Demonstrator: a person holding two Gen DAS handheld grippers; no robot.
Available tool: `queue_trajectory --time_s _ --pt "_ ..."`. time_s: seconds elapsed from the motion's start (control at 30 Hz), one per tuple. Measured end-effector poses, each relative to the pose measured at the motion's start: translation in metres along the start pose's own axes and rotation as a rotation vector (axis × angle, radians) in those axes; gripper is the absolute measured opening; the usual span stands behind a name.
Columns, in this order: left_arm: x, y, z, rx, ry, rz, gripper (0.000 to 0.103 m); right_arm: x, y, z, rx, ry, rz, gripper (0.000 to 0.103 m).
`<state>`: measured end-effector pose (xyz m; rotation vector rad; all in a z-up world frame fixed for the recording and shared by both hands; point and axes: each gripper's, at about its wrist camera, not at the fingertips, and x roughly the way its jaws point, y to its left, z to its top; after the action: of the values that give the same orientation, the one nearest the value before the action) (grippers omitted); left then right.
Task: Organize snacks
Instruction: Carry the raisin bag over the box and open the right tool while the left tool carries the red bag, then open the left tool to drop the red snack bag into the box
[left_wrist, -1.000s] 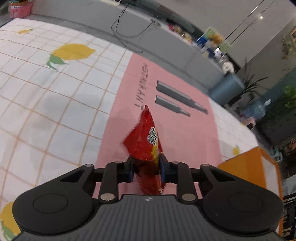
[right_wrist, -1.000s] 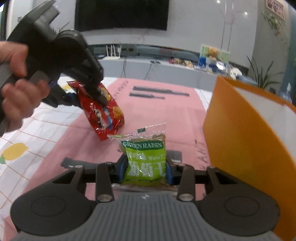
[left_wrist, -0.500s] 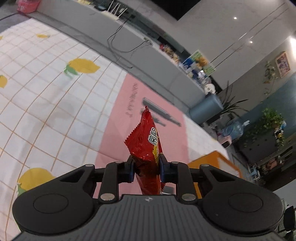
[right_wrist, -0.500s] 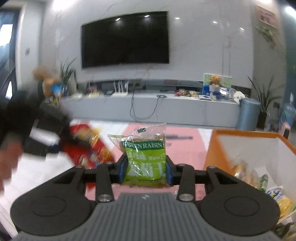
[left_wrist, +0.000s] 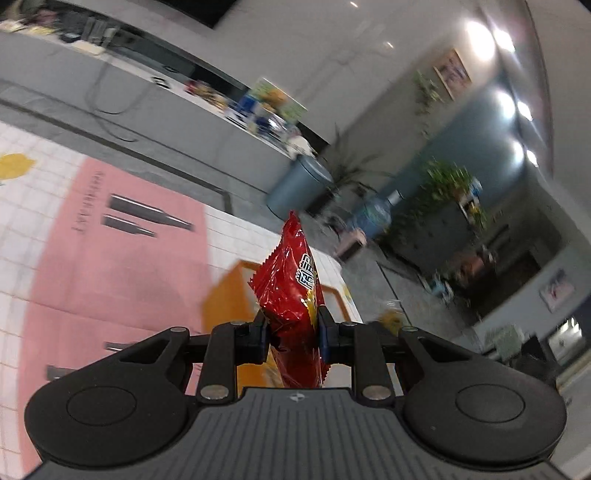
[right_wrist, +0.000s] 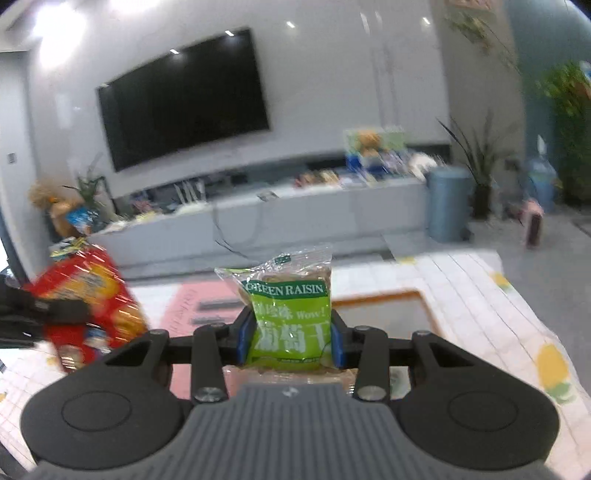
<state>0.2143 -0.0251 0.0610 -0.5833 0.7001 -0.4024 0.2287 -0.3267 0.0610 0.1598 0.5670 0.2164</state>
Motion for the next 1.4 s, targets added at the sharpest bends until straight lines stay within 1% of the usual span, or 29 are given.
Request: queue_trajectory --time_s 0.1,0.13,0.2,0.27,0.3,0.4,0.47,0.53,0.57,0.67,0.73,0.8,0.83,0.97,1.07,1.2,1.3,1.4 --pt "0.021 -0.017 -0.005 0.041 0.036 0.006 0.027 0.027 -0.029 -0.009 0.019 0.093 -0.093 0.039" --pt "0.028 -0.022 -0.008 0.049 0.049 0.011 0.027 0.039 -0.036 -0.012 0.014 0.124 -0.101 0.039" --pt "0.039 -0.029 -0.013 0.064 0.069 0.022 0.027 0.063 -0.048 -0.016 0.029 0.189 -0.087 0.039" --pt "0.047 -0.035 -0.021 0.072 0.085 0.025 0.027 0.088 -0.052 -0.019 0.051 0.243 -0.095 0.039" --pt "0.052 -0.035 -0.023 0.072 0.093 0.021 0.027 0.096 -0.053 -0.020 0.051 0.263 -0.104 0.039" --pt "0.055 -0.033 -0.035 0.056 0.112 0.006 0.027 0.105 -0.049 -0.020 0.002 0.274 -0.117 0.039" --pt "0.058 -0.031 -0.041 0.047 0.124 0.000 0.027 0.108 -0.047 -0.021 -0.007 0.269 -0.110 0.039" --pt "0.060 -0.031 -0.045 0.042 0.134 -0.001 0.027 0.109 -0.046 -0.022 -0.012 0.270 -0.136 0.040" --pt "0.061 -0.030 -0.047 0.042 0.137 -0.005 0.027 0.103 -0.053 -0.024 -0.009 0.261 -0.140 0.041" --pt "0.062 -0.029 -0.052 0.040 0.135 -0.025 0.027 0.092 -0.055 -0.022 0.033 0.206 -0.110 0.075" --pt "0.066 -0.032 -0.055 0.037 0.138 -0.034 0.027 0.078 -0.058 -0.018 0.070 0.152 -0.073 0.076" --pt "0.072 -0.032 -0.055 0.033 0.146 -0.034 0.027 0.063 -0.061 -0.014 0.103 0.097 -0.062 0.086" --pt "0.076 -0.033 -0.054 0.034 0.147 -0.031 0.027 0.057 -0.063 -0.012 0.119 0.077 -0.062 0.088" --pt "0.095 -0.037 -0.055 0.052 0.148 -0.005 0.027 0.033 -0.074 -0.003 0.204 0.006 -0.037 0.090" --pt "0.110 -0.037 -0.055 0.055 0.154 0.025 0.027 0.023 -0.082 0.000 0.241 -0.022 -0.018 0.090" --pt "0.125 -0.040 -0.056 0.057 0.168 0.041 0.027 0.019 -0.092 -0.001 0.281 -0.028 -0.038 0.090" --pt "0.129 -0.042 -0.056 0.085 0.138 0.047 0.027 0.019 -0.095 -0.003 0.292 -0.022 -0.040 0.090" --pt "0.136 -0.044 -0.055 0.102 0.153 0.094 0.027 0.019 -0.096 -0.003 0.294 -0.023 -0.046 0.090"
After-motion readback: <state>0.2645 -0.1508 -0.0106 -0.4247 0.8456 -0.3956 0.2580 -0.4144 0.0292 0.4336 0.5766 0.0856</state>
